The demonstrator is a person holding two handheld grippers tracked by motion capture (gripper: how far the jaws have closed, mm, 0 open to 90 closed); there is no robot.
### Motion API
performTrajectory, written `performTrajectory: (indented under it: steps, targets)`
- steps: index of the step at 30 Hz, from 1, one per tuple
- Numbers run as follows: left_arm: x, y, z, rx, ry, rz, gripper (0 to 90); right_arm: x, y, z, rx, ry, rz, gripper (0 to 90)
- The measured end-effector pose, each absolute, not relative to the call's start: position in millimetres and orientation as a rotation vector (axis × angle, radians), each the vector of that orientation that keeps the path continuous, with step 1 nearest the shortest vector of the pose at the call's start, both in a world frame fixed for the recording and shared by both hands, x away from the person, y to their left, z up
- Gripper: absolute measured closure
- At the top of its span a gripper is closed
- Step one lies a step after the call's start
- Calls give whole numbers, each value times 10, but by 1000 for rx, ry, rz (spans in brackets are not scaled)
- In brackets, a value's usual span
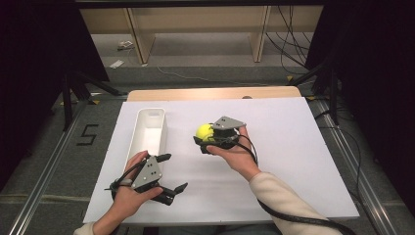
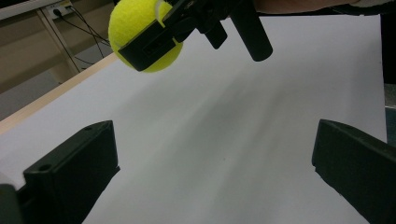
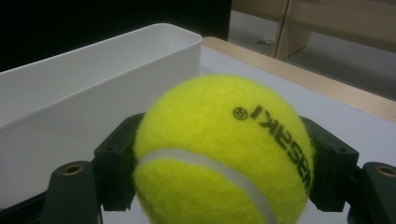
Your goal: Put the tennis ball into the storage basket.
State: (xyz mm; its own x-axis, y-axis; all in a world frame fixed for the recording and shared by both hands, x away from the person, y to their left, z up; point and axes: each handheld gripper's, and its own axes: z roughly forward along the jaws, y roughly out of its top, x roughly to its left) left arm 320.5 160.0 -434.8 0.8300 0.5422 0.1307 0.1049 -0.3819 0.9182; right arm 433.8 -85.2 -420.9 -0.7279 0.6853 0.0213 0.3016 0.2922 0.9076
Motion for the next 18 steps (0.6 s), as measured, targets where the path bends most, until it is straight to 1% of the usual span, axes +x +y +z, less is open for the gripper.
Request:
performTrajectory:
  steps: [18]
  targets:
    - [3204, 1601, -4347, 1928, 484, 506, 0, 4335, -803, -4201, 886, 2199, 1421, 265]
